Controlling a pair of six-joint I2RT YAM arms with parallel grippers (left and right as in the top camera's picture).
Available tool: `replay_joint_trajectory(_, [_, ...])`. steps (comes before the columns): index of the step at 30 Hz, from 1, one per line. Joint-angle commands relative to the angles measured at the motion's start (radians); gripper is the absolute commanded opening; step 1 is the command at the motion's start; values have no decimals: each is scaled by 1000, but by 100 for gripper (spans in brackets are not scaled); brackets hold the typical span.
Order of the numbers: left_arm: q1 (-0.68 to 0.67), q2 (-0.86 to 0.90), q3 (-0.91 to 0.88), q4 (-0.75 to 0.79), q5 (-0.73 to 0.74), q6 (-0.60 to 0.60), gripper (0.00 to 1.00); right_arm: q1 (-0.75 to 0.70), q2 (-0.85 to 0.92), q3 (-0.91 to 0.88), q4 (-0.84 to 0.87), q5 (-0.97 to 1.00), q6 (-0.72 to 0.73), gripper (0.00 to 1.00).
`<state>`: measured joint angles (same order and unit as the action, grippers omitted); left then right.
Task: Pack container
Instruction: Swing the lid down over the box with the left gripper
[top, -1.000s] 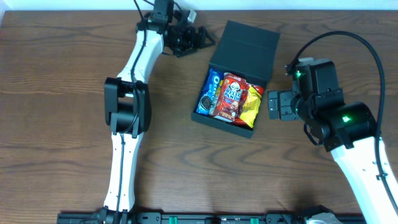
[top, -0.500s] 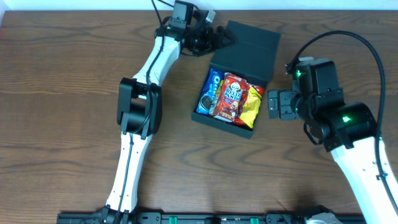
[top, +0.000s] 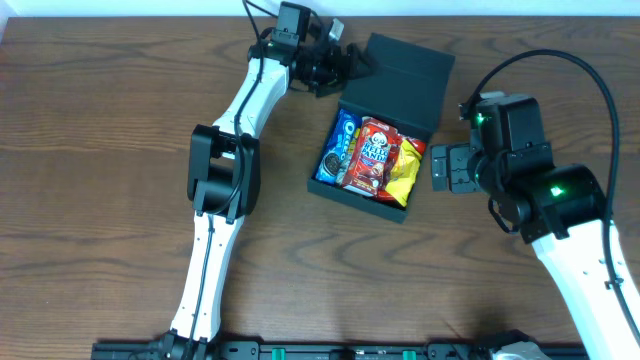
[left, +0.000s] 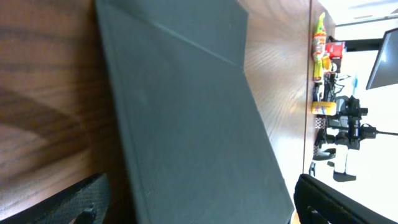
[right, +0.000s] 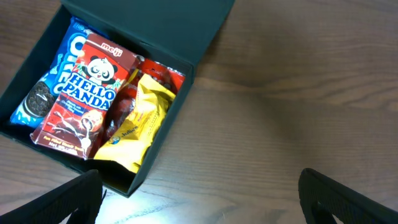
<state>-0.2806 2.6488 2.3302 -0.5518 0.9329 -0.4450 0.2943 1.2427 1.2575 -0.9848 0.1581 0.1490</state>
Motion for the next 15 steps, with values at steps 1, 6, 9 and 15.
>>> replay_joint_trajectory(1, [4,2,2,-4,-6,5,95,6,-1,5,0,14,3,99])
replay_joint_trajectory(6, [-16,2,3,23,43,4,95,6,-1,5,1,14,3,99])
replay_joint_trajectory(9, [-31,2,3,49,85,3,95,6,-1,5,1,14,3,99])
replay_joint_trajectory(15, [-53,2,2,136,205,2,95,6,-1,5,1,14,3,99])
